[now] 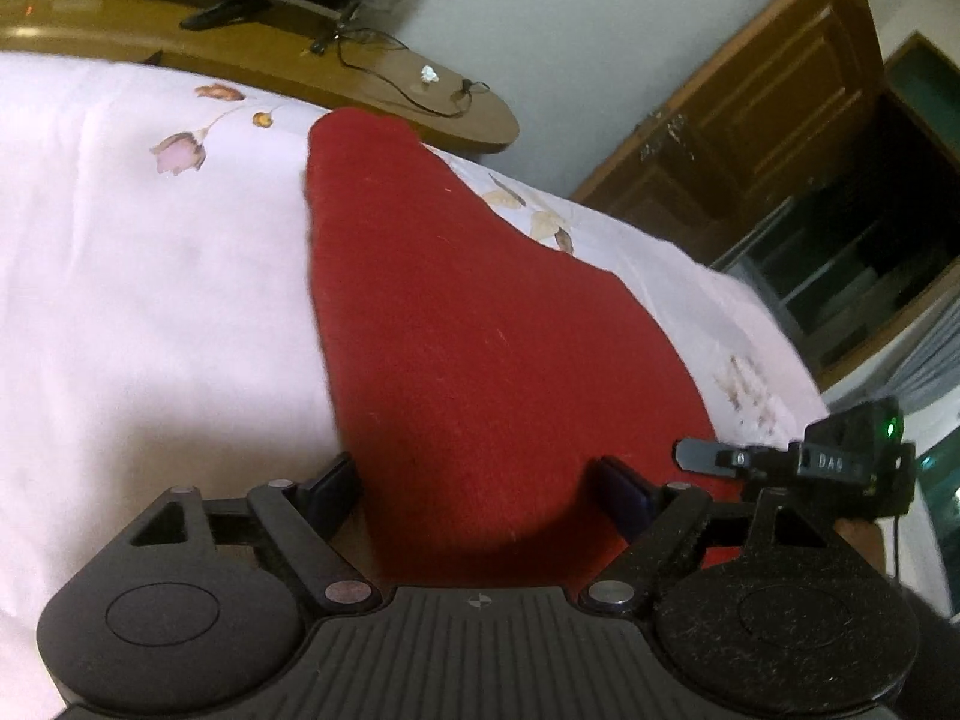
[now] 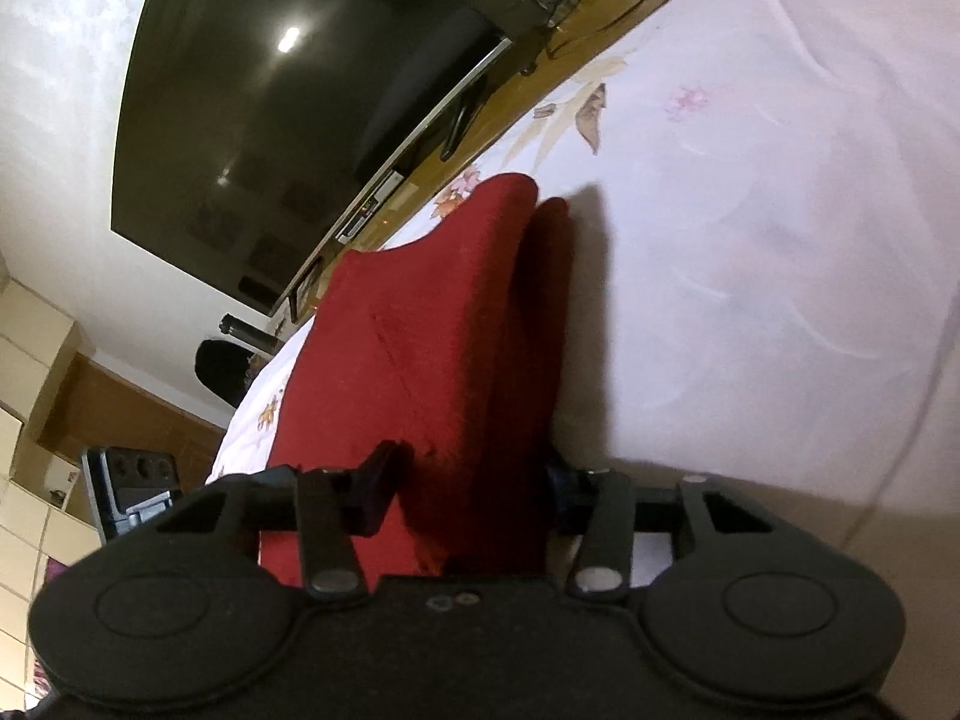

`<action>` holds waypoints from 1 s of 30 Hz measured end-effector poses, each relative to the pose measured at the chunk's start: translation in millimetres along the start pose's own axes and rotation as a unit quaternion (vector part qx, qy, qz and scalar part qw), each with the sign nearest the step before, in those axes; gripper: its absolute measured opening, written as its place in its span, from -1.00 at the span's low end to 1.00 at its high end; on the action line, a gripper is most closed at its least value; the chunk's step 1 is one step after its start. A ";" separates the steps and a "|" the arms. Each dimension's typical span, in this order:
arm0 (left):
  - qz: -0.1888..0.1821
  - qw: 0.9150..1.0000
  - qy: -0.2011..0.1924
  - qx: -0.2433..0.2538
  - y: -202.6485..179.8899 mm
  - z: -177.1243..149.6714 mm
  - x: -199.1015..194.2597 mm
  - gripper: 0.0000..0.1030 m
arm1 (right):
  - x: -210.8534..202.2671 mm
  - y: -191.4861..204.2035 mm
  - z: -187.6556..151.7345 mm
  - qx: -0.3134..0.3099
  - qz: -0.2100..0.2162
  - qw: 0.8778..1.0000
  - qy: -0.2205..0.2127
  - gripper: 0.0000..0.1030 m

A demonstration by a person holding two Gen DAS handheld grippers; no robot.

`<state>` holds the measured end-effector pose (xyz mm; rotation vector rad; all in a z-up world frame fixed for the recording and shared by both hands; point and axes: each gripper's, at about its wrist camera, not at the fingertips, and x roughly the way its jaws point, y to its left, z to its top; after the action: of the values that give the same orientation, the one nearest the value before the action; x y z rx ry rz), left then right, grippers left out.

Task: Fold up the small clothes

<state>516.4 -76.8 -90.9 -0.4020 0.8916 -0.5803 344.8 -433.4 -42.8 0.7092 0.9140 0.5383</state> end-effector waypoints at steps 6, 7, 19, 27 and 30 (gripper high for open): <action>0.019 0.999 -0.007 0.034 -14.3 -0.2 3.3 0.51 | 16.8 10.3 2.2 -0.018 0.001 1.000 -0.006 -0.11; 0.021 0.999 -0.008 0.040 -15.7 -1.1 3.2 0.48 | 16.3 9.4 1.5 -0.019 0.002 1.000 -0.009 -0.14; 0.023 0.998 -0.023 0.057 -20.6 2.0 -2.6 0.06 | 15.0 14.5 -4.6 -0.041 -0.003 0.999 -0.029 -0.30; 0.009 0.997 -0.037 0.065 -23.5 0.6 -17.3 -0.09 | 4.7 38.2 -7.6 -0.061 -0.009 0.997 -0.052 -0.35; -0.009 0.997 -0.044 0.057 -19.4 -2.9 -26.4 -0.09 | 0.7 52.1 -10.4 -0.069 -0.018 0.996 -0.059 -0.36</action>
<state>495.2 -75.6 -65.8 -0.3306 0.7668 -0.6221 330.0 -395.6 -8.6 0.5921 0.7708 0.5177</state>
